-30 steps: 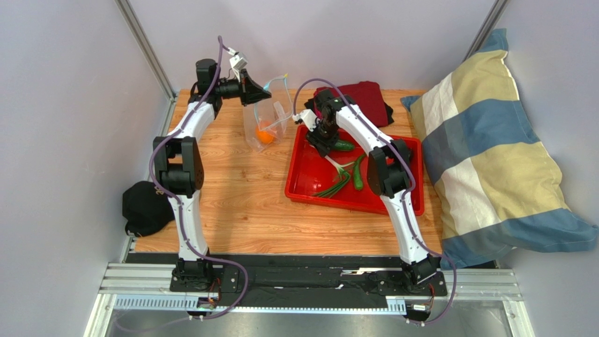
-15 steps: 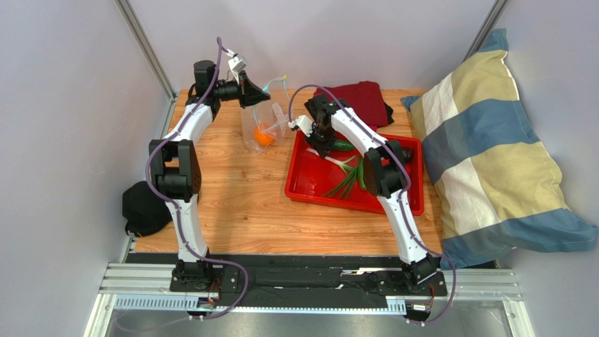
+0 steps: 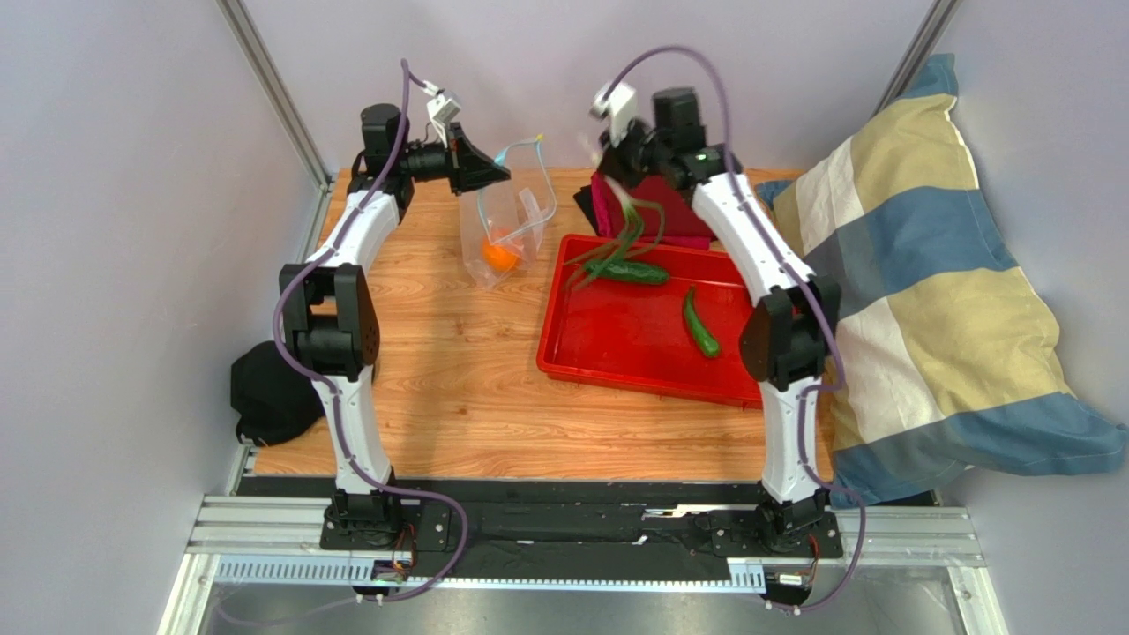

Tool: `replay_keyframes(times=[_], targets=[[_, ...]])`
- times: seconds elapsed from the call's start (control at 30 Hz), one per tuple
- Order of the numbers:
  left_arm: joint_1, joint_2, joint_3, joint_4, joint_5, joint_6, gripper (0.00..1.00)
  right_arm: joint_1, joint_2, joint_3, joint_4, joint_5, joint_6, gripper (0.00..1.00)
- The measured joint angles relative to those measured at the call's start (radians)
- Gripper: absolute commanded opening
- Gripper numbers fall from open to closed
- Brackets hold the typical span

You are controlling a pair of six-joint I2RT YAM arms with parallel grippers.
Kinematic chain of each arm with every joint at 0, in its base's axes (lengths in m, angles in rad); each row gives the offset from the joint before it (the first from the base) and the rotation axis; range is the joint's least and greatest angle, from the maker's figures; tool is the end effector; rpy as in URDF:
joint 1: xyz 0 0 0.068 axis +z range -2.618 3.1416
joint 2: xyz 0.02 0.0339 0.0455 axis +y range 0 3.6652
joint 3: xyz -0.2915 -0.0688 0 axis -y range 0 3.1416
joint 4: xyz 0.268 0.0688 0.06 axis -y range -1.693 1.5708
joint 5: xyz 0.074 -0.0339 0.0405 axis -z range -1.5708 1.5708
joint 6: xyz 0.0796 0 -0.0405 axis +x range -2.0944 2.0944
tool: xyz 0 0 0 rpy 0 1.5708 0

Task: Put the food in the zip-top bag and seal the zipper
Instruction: Pick up the fake vegetable from the bin, then place the fake vegetable in the zipper food storage bag.

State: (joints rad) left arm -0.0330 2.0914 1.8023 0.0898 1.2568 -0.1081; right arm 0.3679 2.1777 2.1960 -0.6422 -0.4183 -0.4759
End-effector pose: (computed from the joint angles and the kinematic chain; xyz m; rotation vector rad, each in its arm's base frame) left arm 0.5328 -0.0933 0.3280 0.8506 1.5613 -1.1959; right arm 0.5223 0.2360 0.3321 -1.0924 1.8635 0.3958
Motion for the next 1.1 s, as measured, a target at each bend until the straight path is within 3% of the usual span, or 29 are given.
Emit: replay_keyframes(times=[0.23,0.4,0.5,0.63,0.7,0.9,1.1], targets=[[0.002,0.041,0.068,0.243,0.055,-0.257,0.0,-0.054,-0.14,-0.016,0.586,-0.108,0.403,0.0],[0.003,0.169,0.241,0.372,0.128,-0.502,0.0,-0.022,-0.124,-0.011,0.904,-0.192,0.695,0.0],[0.002,0.273,0.377,0.472,0.179,-0.702,0.0,0.012,-0.11,-0.039,1.067,-0.233,0.788,0.0],[-0.006,0.413,0.566,0.543,0.204,-0.927,0.0,0.064,-0.083,-0.106,1.256,-0.294,0.819,0.0],[-0.007,0.442,0.579,0.56,0.212,-1.004,0.0,0.09,-0.042,-0.117,1.33,-0.336,0.826,0.0],[-0.007,0.435,0.466,0.571,0.226,-1.032,0.0,0.129,0.087,-0.121,1.442,-0.428,0.818,0.0],[-0.007,0.435,0.459,0.579,0.23,-1.038,0.0,0.114,0.175,-0.121,1.472,-0.454,0.701,0.0]])
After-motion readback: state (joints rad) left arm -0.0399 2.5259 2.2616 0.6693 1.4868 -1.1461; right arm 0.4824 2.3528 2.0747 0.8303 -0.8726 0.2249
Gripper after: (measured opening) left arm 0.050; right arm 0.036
